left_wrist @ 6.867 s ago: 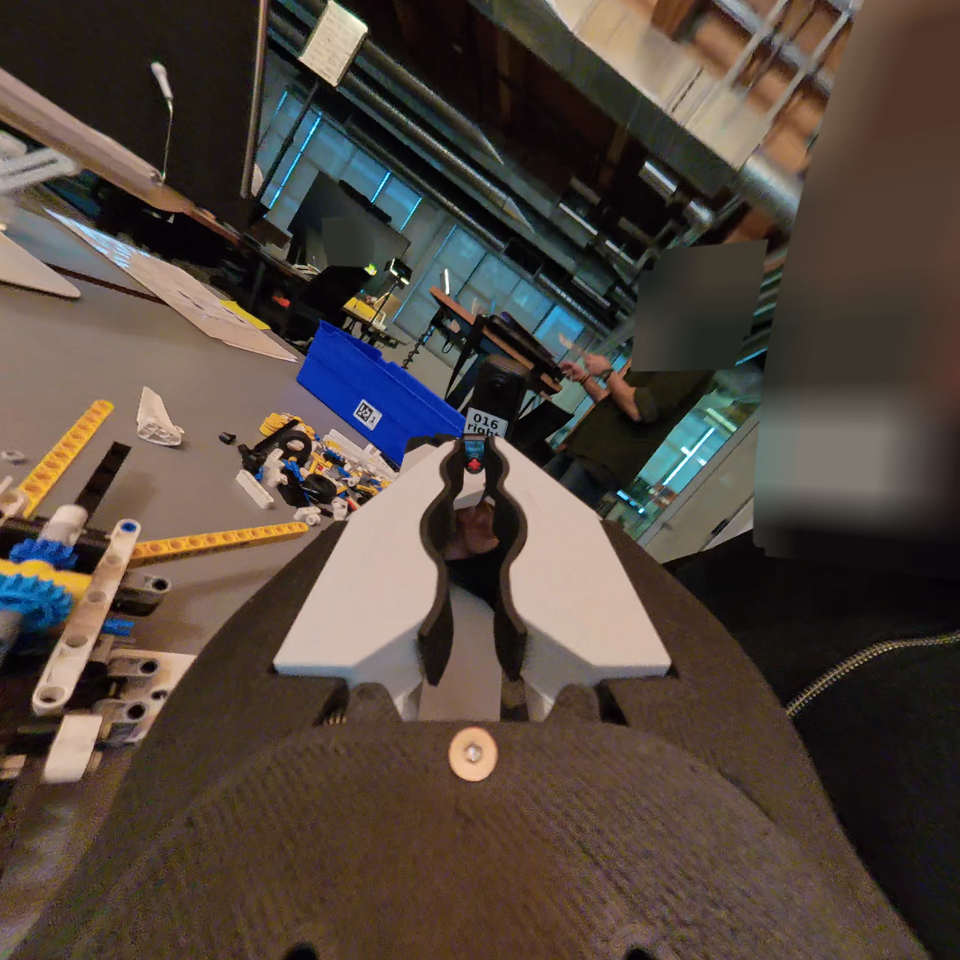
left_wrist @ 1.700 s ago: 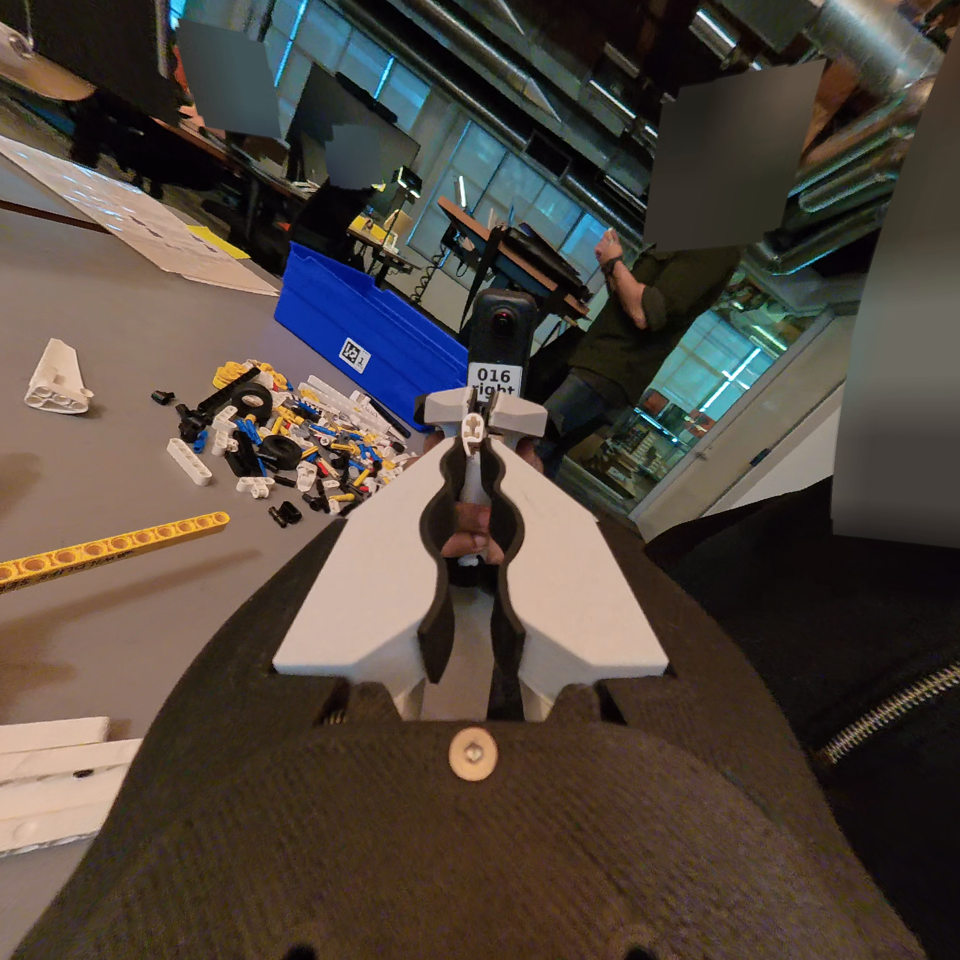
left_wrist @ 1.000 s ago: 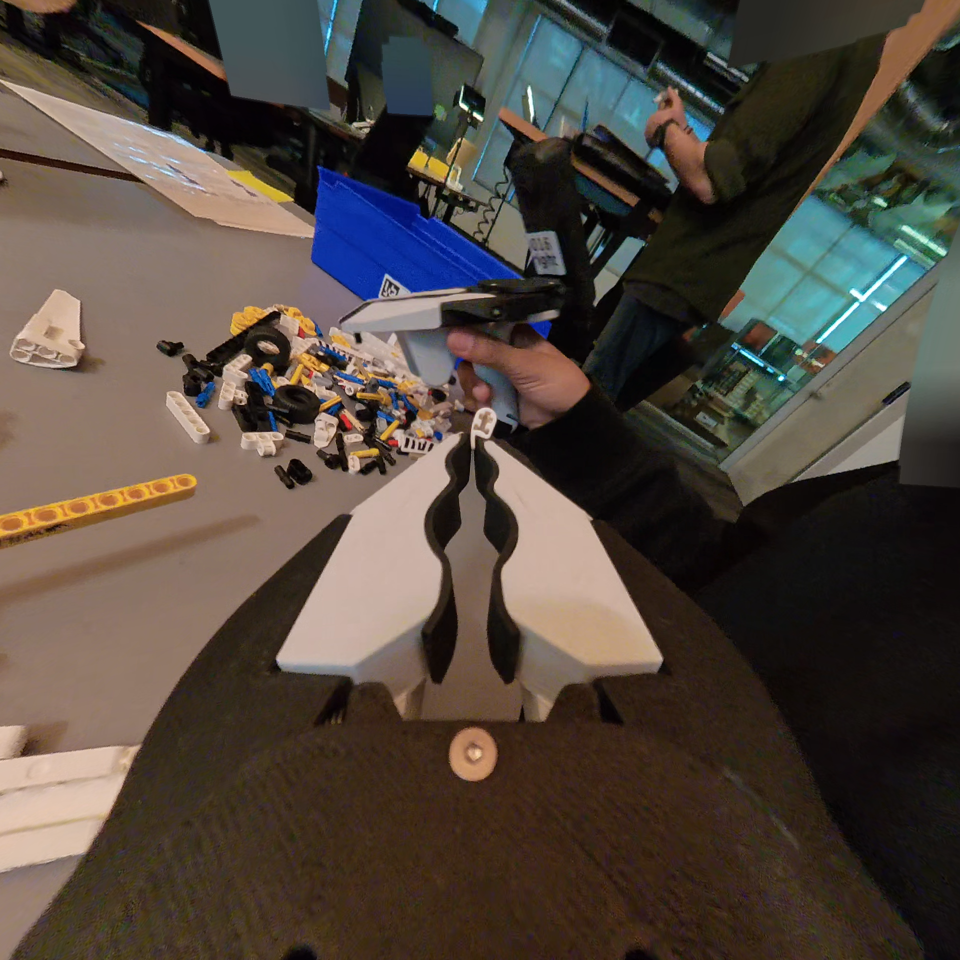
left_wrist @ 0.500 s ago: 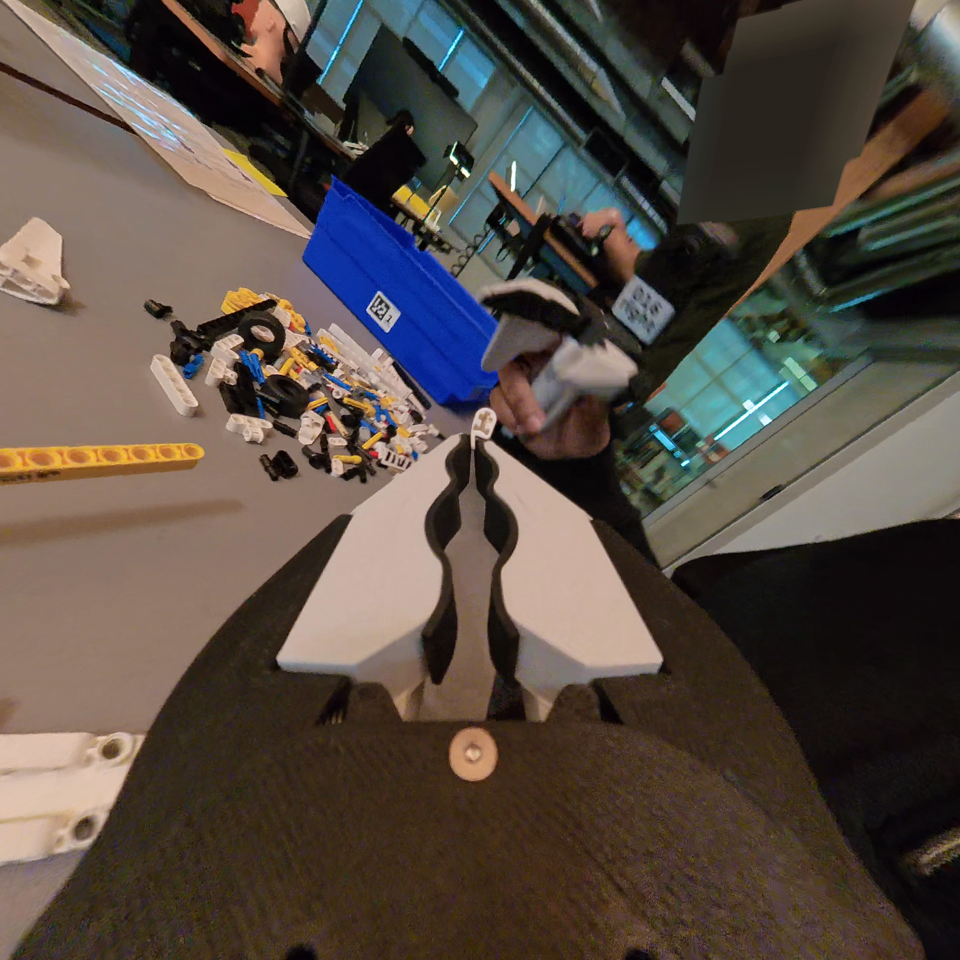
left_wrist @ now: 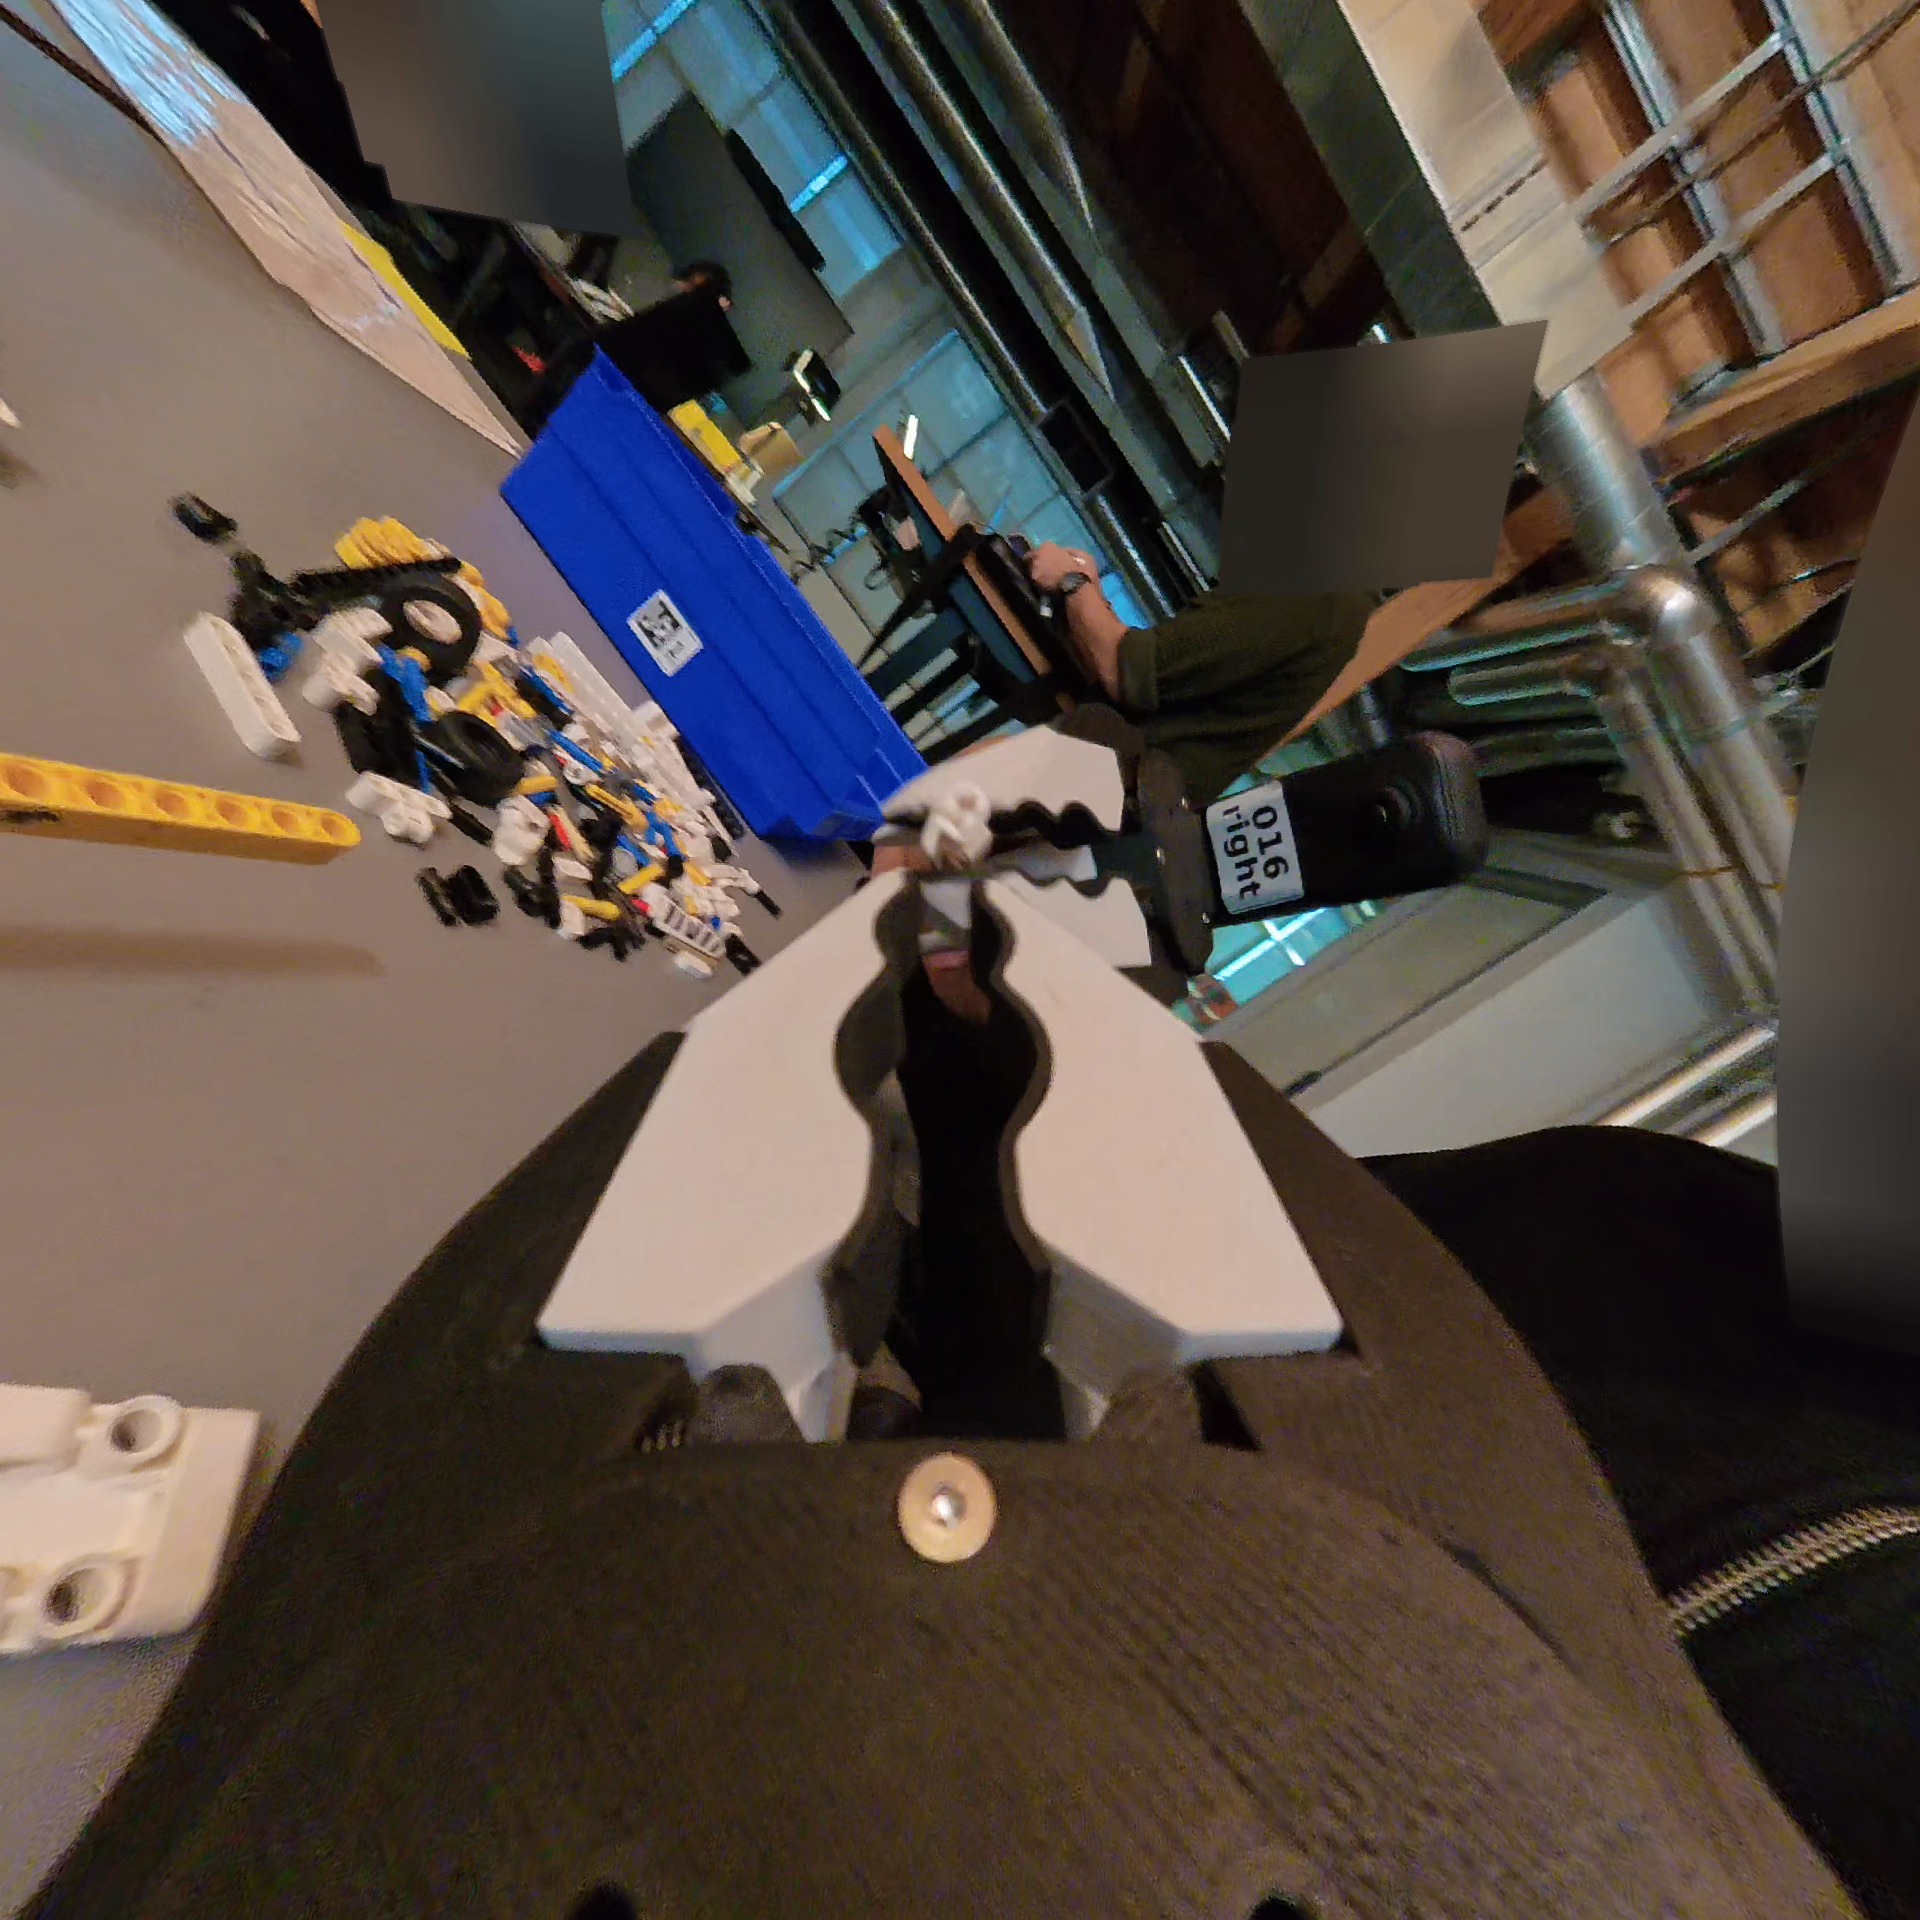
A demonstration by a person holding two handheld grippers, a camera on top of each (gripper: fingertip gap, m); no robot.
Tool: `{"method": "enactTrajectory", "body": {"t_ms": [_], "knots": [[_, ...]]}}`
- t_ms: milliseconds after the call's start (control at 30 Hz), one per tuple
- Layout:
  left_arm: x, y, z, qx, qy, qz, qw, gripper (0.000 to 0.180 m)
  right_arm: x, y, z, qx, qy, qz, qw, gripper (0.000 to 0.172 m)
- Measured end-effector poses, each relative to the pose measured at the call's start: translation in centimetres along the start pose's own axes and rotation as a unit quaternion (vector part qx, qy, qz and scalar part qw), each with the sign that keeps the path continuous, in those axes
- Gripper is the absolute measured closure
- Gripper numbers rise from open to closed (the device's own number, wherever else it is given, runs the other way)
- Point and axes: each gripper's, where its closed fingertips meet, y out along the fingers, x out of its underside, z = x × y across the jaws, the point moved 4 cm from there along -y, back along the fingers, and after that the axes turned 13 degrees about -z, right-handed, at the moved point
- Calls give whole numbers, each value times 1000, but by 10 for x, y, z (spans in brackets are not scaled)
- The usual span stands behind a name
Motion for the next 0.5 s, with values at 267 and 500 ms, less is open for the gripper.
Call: {"method": "enactTrajectory", "body": {"t_ms": [267,500], "knots": [[1,-11,1,-113,142,-9,983,148,97,21,65,84,216,-196,953,164],[2,-18,3,-120,170,-17,978,151,113,45,65,-9,358,-178,916,160]]}}
